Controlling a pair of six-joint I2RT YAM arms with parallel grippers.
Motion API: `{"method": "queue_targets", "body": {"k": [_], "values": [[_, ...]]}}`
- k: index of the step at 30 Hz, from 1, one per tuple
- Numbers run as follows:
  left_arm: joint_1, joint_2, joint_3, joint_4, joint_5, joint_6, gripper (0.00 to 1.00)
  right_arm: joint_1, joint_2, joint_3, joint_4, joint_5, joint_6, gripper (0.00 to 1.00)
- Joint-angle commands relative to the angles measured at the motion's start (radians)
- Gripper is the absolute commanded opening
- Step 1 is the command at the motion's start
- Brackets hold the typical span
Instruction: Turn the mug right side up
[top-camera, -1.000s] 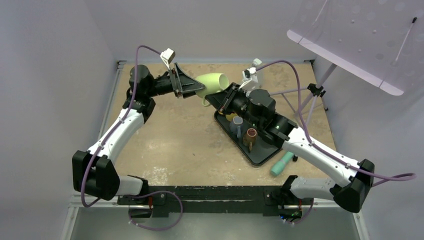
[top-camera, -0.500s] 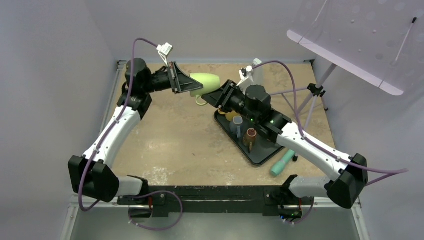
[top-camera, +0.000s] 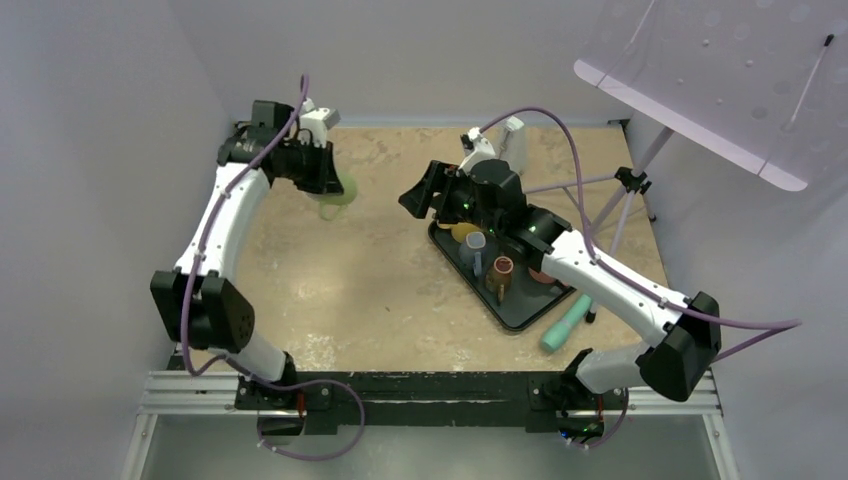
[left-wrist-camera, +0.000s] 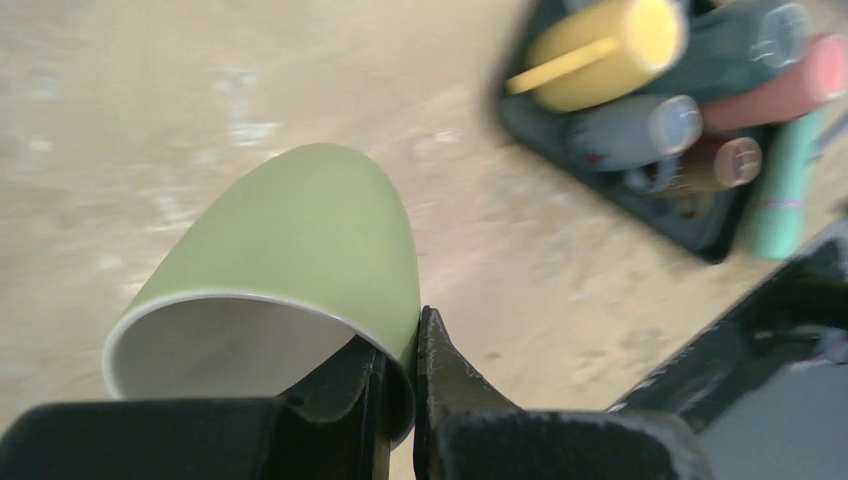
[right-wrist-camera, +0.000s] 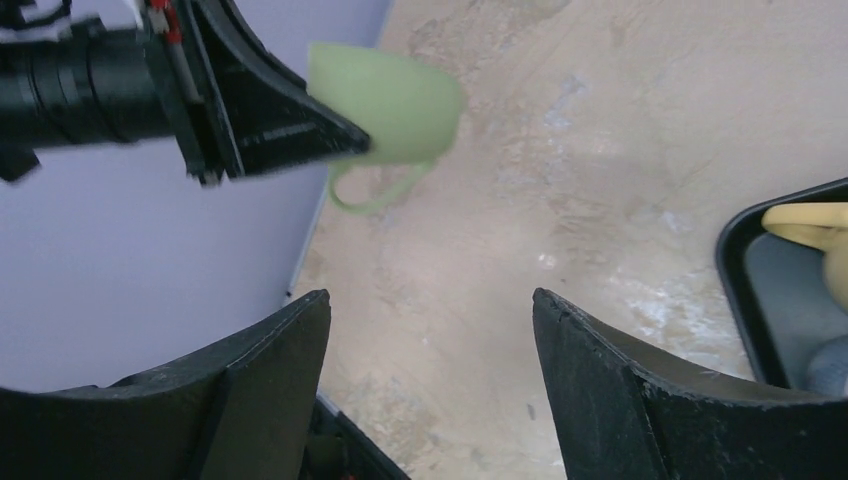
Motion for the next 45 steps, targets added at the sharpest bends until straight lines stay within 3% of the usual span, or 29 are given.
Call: {"method": "queue_targets", "body": {"k": [1,7,13,21,28,29,34,37,41,45], "values": [[0.179,0.19,0.284,-0.286,-0.095,0.483,0.0,0.002,-0.003,0.088,-0.141,0.043,-0.147,0.79],[0.261,0.461,0.581,-0.4,-0.307,0.7,0.0,0.003,-0.023,0.076,-0.215,0.08,-0.201,0.8],[0.297,0.71,0.899,-0.499,-0.317,0.736,0.0,0.004,-0.031,0.073,-0.229,0.078,-0.224,0.8],[0.308,0.873,0.941,-0.462,-0.406,0.784,0.0,0.003,-0.046,0.054,-0.228,0.073,-0.226,0.8],[0.316,0.914,0.922,-0.458,-0.365,0.752,0.01,0.003,-0.039,0.073,-0.265,0.098,-0.213,0.8],[0.316,0.913,0.914,-0.458,-0.357,0.749,0.06,0.001,-0.034,0.079,-0.279,0.112,-0.21,0.79],[0.315,0.867,0.868,-0.426,-0.344,0.739,0.48,0.003,-0.012,0.116,-0.398,0.242,-0.202,0.78],[0.316,0.796,0.856,-0.388,-0.343,0.728,0.66,0.003,-0.012,0.123,-0.529,0.371,-0.149,0.77],[0.316,0.654,0.822,-0.336,-0.328,0.719,0.79,0.005,-0.077,0.033,-0.629,0.485,-0.053,0.7],[0.314,0.501,0.756,-0.335,-0.24,0.694,0.83,0.014,-0.172,-0.138,-0.636,0.511,0.044,0.61]]}}
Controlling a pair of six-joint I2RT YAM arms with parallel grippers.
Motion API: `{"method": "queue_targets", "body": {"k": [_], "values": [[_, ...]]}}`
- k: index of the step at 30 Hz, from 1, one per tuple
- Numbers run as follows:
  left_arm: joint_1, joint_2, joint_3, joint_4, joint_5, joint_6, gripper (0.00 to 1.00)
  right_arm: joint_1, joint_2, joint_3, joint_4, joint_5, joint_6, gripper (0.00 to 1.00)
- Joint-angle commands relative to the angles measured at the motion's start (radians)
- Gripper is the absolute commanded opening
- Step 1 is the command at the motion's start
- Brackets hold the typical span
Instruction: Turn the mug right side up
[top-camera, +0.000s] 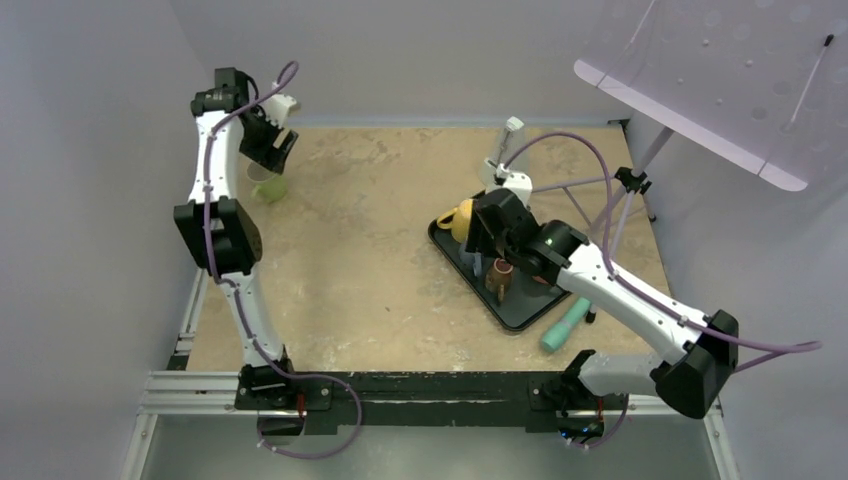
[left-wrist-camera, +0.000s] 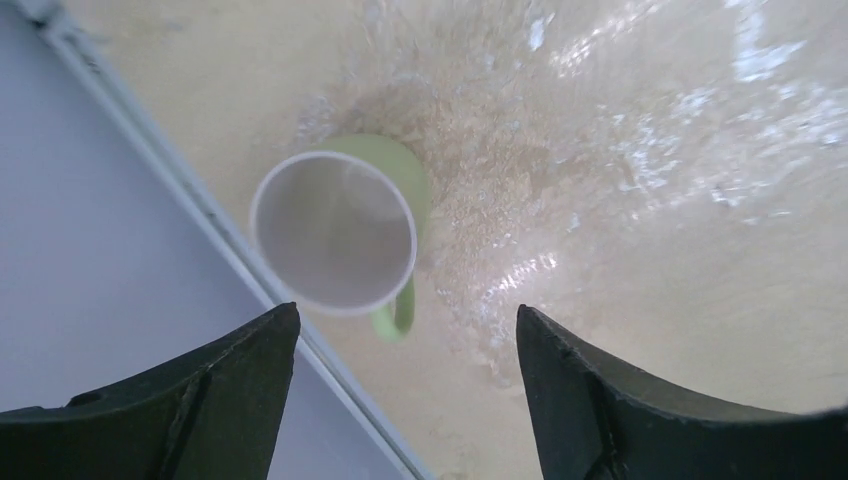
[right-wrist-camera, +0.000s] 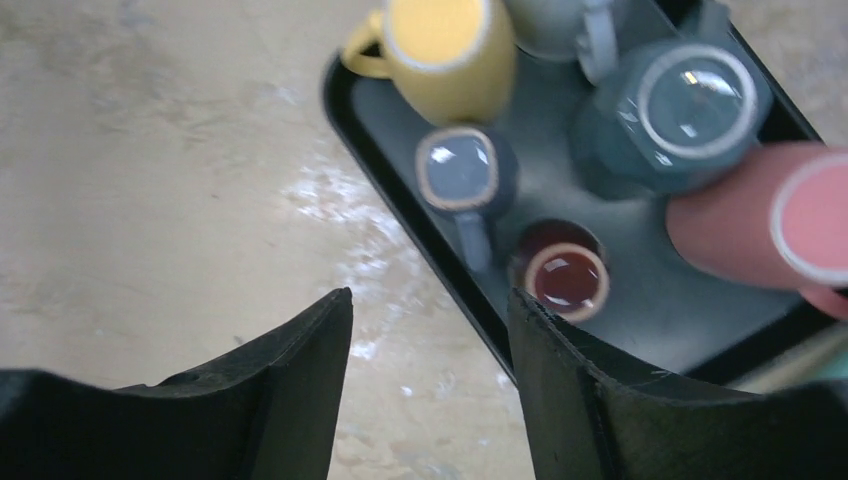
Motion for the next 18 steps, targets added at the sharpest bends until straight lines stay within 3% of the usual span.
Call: {"method": "queue_targets", "body": {"k": [1,8,13,18], "values": [[0.008,-0.276,-0.067,0.047,0.133,-0.05,0.83,0.023,-0.12,-0.158,-0.07,0.106,0.15,0.59],[0.007,-0.617,-0.419,0.158,0.424,-0.199,0.84,0.101,-0.143,-0.316,0.026,0.136,0.288,0.53],[0.008,-0.691,-0.52,0.145,0.463,-0.266,0.8,0.096,-0.149,-0.455,0.115,0.169,0.344,0.52],[0.008,-0.735,-0.586,0.157,0.486,-0.303,0.78,0.045,-0.125,-0.529,0.224,0.18,0.324,0.57]]}}
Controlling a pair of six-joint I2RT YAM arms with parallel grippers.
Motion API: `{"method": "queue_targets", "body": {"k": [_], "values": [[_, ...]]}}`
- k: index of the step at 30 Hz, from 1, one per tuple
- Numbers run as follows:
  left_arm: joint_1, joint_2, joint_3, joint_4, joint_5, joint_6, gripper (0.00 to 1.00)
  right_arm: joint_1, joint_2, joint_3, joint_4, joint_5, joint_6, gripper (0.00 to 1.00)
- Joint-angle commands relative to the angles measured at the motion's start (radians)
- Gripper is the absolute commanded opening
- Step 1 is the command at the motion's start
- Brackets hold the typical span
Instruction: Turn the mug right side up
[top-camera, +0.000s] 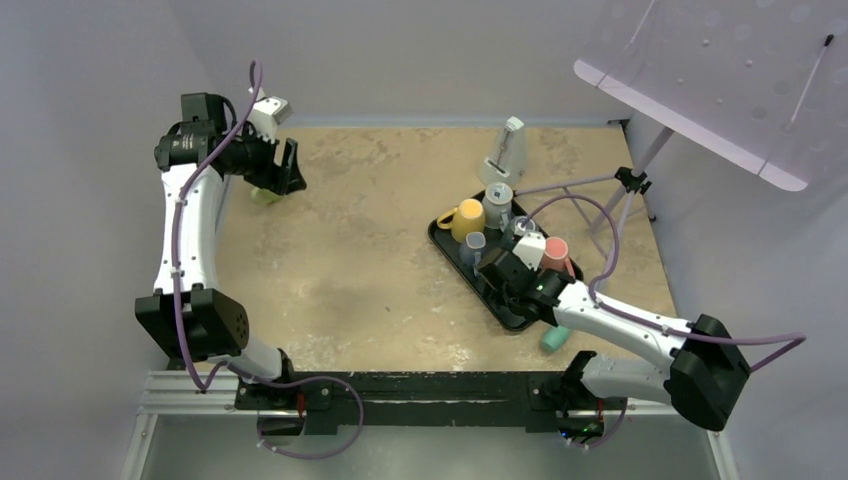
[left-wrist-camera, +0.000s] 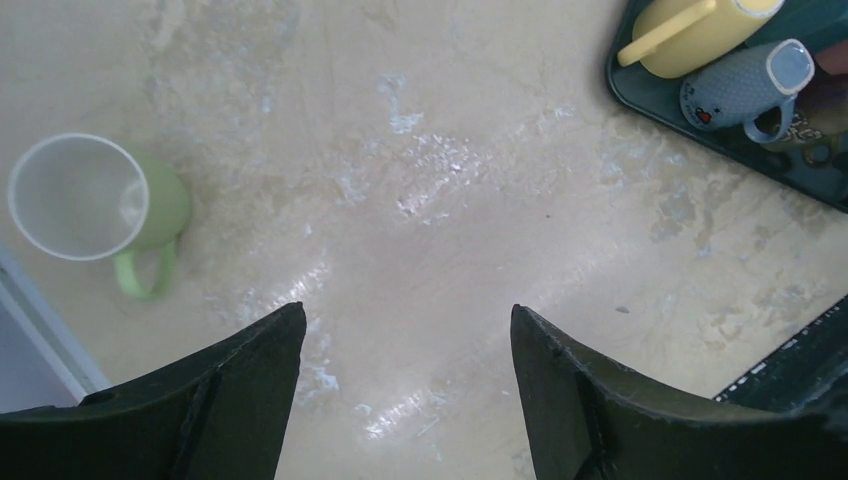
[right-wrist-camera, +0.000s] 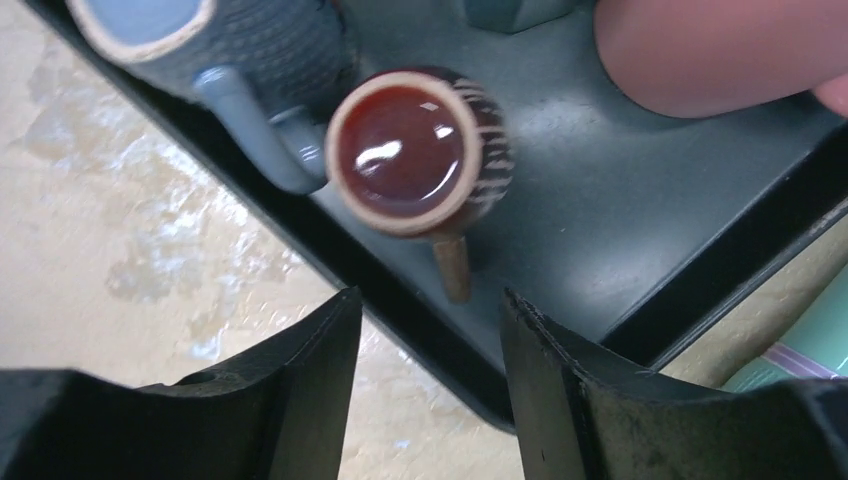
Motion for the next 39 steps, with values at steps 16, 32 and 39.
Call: {"method": "queue_targets", "body": {"k": [16,32,39], "values": [[0.008,-0.054,-0.017,0.012,0.118,-0.074,0.77,-0.094,0.19,-0.041,0.255,0.071,-0.069,0.32],[0.003,-0.017,0.008,-0.081,0.197,-0.107,0.77,-0.109,0.037,0.03,0.178,0.056,-0.079,0.0],[-0.089,-0.029,0.032,-0.1,0.32,-0.199,0.77,-0.108,-0.206,0.079,0.195,-0.056,-0.134,0.0]]}}
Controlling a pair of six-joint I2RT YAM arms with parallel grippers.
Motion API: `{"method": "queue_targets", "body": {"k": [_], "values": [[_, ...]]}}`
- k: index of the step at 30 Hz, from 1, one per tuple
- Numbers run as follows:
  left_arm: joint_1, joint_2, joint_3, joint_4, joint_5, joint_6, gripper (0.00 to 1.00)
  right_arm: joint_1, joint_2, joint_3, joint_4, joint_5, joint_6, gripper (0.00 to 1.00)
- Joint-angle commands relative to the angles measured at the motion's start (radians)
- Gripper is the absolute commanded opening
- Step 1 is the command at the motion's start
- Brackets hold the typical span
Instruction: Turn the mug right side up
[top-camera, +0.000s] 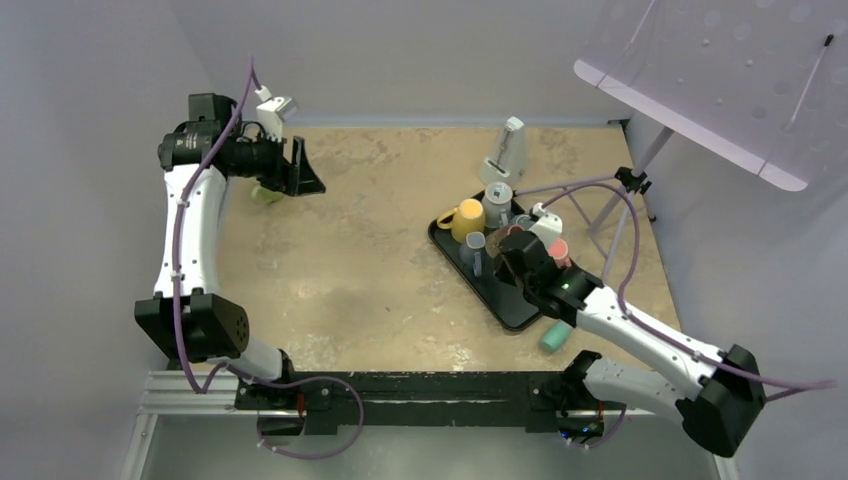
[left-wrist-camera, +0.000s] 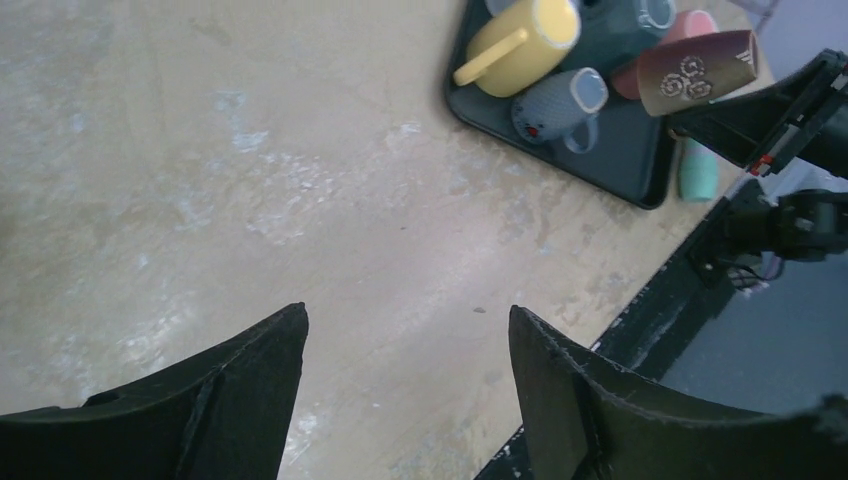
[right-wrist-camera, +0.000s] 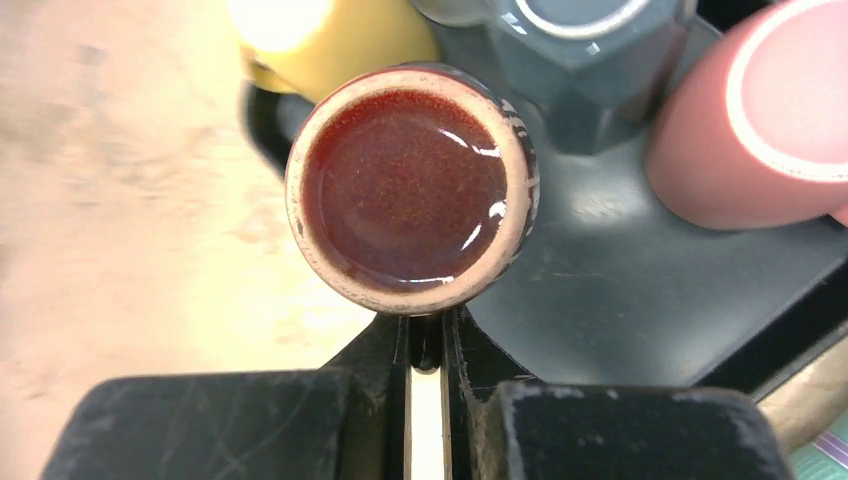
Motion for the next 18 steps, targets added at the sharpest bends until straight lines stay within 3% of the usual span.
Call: {"method": "queue_targets", "body": {"k": [1,5,9,13,16,18], "values": [[-0.091,-0.025,0.041,-0.006,0.165,-0.097,0.78,-0.003,-0.153,0.09,0.075,-0.061,-0.072,0.0],[-0.217,-0.021,0.062,0.008,0.349,-0.185,0.88,-0.001,-0.198,0.208,0.158,-0.128,-0.157,0.0],[-0.31,-0.007,0.077,0.091,0.454,-0.347,0.91,0.001,-0.135,0.35,0.254,-0.237,-0.219,0.0],[-0.349,-0.046,0.0,0.359,0.483,-0.593,0.91,0.001,-0.092,0.362,0.515,-0.409,-0.169,0.0],[-0.357,-0.076,-0.084,0.644,0.537,-0.83,0.91,0.007,-0.045,0.378,0.626,-0.472,-0.121,0.0],[-0.363,-0.085,-0.098,0.74,0.521,-0.883,0.91,0.024,-0.009,0.399,0.659,-0.488,-0.117,0.0]]}}
